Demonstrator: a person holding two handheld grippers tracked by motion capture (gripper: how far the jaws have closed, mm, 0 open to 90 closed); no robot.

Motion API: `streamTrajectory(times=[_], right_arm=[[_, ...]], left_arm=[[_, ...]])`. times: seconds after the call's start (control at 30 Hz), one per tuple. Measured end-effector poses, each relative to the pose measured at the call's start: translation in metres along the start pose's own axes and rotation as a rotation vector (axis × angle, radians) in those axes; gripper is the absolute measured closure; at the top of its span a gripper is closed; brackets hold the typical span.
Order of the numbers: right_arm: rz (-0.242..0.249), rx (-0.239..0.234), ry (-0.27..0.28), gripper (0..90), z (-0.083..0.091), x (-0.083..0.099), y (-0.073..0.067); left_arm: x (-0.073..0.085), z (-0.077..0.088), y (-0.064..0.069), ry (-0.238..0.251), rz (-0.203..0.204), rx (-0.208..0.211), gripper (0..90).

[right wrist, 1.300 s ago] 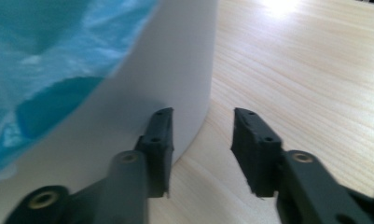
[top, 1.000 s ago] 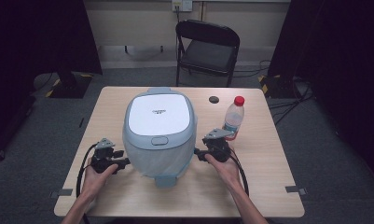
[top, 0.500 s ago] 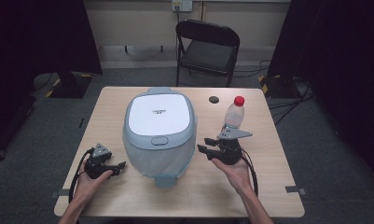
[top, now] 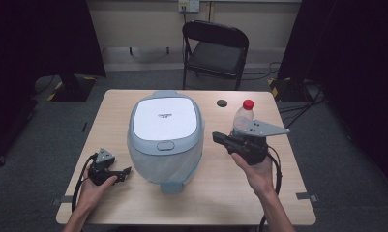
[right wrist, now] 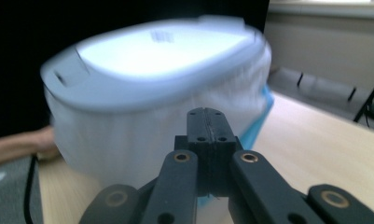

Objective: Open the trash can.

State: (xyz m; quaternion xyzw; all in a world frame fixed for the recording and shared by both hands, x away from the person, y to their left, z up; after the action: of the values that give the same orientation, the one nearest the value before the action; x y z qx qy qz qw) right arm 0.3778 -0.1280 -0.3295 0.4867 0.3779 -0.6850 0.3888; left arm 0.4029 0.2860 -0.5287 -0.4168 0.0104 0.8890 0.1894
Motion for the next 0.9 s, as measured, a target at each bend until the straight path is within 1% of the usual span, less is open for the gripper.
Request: streamTrajectory(times=[0.07,0.1,0.17,0.27,0.4,0.5,0.63,0.7,0.8,0.83,0.9], right_arm=[[0.010,-0.009,0.017,90.0,0.003,-0.012,-0.003],[0.016,-0.027,0.025,90.0,0.002,-0.017,-0.005],[0.034,-0.056,0.021,90.0,-0.003,-0.026,-0.011],[0.060,-0.106,0.017,90.0,-0.018,-0.037,-0.023],[0.093,-0.173,-0.010,90.0,-0.041,-0.044,-0.039],[0.108,-0.193,-0.037,90.0,-0.058,-0.045,-0.046],[0.104,-0.223,-0.054,90.0,-0.074,-0.044,-0.051],[0.104,-0.246,-0.062,90.0,-0.080,-0.042,-0.055],[0.110,-0.263,-0.082,90.0,-0.085,-0.039,-0.060],[0.106,-0.270,-0.078,90.0,-0.086,-0.037,-0.062],[0.117,-0.263,-0.081,90.0,-0.086,-0.037,-0.065]], left_arm=[[0.000,0.000,0.000,0.001,0.001,0.000,18.2],[0.000,0.000,0.000,0.001,0.002,-0.001,18.4],[0.000,0.000,0.000,0.001,0.002,-0.001,18.4],[0.000,0.000,0.000,0.001,0.003,-0.001,18.4],[0.000,0.000,0.000,0.001,0.003,0.000,18.4],[0.000,0.000,0.000,0.000,0.004,0.000,18.9],[0.000,0.000,0.000,0.000,0.004,0.000,18.8],[0.000,0.000,0.000,0.000,0.004,0.000,18.9],[0.000,0.000,0.000,0.000,0.004,0.000,18.9],[0.000,0.000,0.000,0.000,0.004,0.000,18.9],[0.000,0.000,0.000,0.000,0.004,0.000,18.9]])
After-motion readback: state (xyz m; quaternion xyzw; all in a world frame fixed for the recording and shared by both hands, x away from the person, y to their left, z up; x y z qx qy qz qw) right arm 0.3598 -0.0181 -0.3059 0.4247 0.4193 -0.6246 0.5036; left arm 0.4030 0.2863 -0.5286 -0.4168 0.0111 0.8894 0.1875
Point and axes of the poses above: each handheld gripper's, and its own axes: z roughly backward along the jaws, x roughly out of its underside, y roughly to its right, the point moved 4 cm from there along -z, roughly forward along the jaws, and after that the axes turned 12 degrees about -x, right-handed, at the moved point
